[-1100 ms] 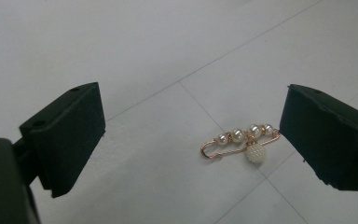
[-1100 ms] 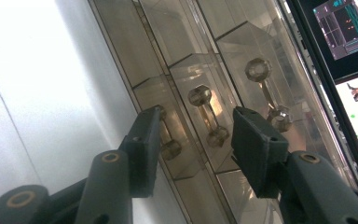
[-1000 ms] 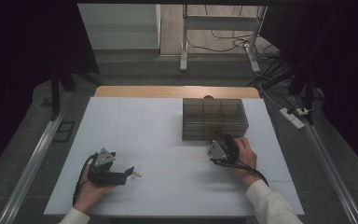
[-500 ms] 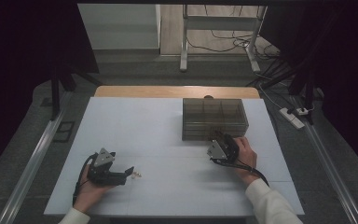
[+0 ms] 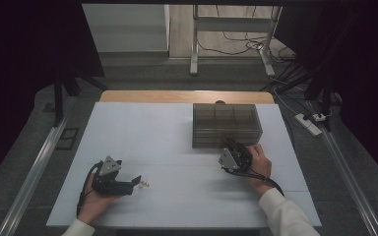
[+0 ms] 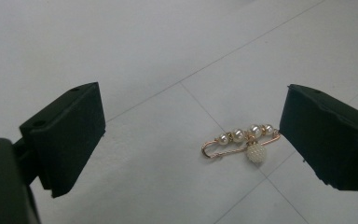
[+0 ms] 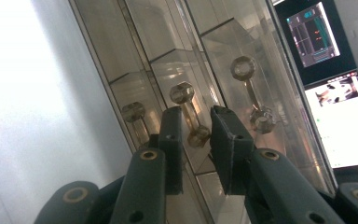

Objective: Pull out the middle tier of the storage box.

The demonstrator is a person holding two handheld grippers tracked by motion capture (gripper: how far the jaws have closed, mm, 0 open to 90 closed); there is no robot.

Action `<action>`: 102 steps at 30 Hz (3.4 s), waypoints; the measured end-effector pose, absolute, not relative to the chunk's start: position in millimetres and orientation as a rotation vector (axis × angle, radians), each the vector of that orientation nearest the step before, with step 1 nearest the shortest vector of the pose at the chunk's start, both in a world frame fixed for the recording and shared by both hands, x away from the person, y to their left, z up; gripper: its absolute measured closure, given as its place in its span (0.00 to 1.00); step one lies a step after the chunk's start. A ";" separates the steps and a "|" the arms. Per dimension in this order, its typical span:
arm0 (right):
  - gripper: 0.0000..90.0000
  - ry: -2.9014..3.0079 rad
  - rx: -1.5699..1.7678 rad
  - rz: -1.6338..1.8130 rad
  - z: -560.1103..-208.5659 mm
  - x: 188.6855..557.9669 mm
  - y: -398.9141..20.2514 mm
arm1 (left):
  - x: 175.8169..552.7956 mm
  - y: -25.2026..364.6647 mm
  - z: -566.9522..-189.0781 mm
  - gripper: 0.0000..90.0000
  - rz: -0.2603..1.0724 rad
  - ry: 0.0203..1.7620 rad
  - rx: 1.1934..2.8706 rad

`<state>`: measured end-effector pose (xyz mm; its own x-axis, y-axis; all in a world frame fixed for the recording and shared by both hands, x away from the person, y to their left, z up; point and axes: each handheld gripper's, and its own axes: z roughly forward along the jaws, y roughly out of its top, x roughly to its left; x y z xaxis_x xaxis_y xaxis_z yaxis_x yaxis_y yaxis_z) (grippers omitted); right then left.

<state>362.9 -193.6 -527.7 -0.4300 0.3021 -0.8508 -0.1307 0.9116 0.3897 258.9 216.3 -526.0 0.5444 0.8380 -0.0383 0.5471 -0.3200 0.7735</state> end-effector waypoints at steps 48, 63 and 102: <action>0.86 1.881 0.028 0.373 -535.3 360.4 -191.1 | 259.0 215.8 -526.9 0.08 0.483 1.121 2.021; 0.88 1.863 -0.003 0.330 -536.5 359.5 -189.5 | 258.9 216.7 -526.6 0.08 0.490 1.127 2.014; 0.88 1.858 -0.015 0.314 -537.4 359.1 -188.6 | 258.6 216.6 -526.8 0.08 0.492 1.126 2.018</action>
